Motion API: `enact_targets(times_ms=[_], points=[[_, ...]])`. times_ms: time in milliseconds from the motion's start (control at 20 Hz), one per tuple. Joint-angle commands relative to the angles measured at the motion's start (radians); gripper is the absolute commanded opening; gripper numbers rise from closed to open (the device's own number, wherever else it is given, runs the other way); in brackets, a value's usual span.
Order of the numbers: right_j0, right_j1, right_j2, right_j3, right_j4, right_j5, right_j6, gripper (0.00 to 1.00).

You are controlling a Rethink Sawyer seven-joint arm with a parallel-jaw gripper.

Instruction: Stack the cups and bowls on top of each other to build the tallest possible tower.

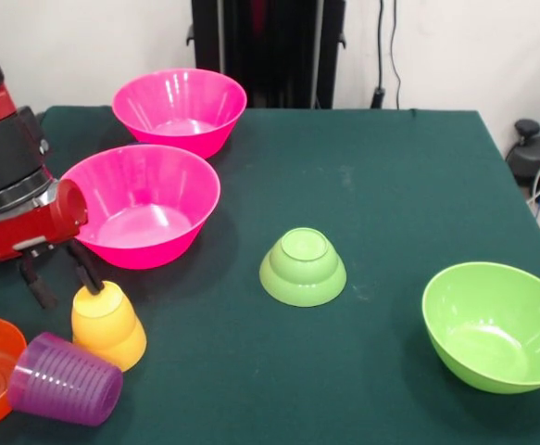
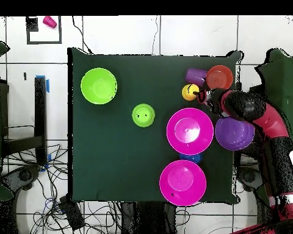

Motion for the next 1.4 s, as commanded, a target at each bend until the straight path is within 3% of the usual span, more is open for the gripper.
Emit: enact_targets(times_ms=[50, 350, 600, 750, 950, 1200, 1400], points=[[0.06, 0.058, 0.009, -0.098, -0.039, -0.042, -0.184, 1.0], [0.069, 0.055, 0.013, -0.127, -0.057, -0.021, -0.244, 1.0], [0.092, 0.042, 0.02, -0.191, -0.045, 0.052, -0.285, 1.0], [0.087, 0.057, 0.021, -0.196, -0.042, 0.039, -0.287, 1.0], [0.058, 0.124, 0.018, -0.159, -0.007, -0.013, -0.215, 1.0], [0.066, 0.172, -0.025, -0.16, 0.029, 0.03, -0.125, 1.0], [0.068, 0.193, -0.036, -0.17, 0.039, 0.04, -0.109, 1.0]])
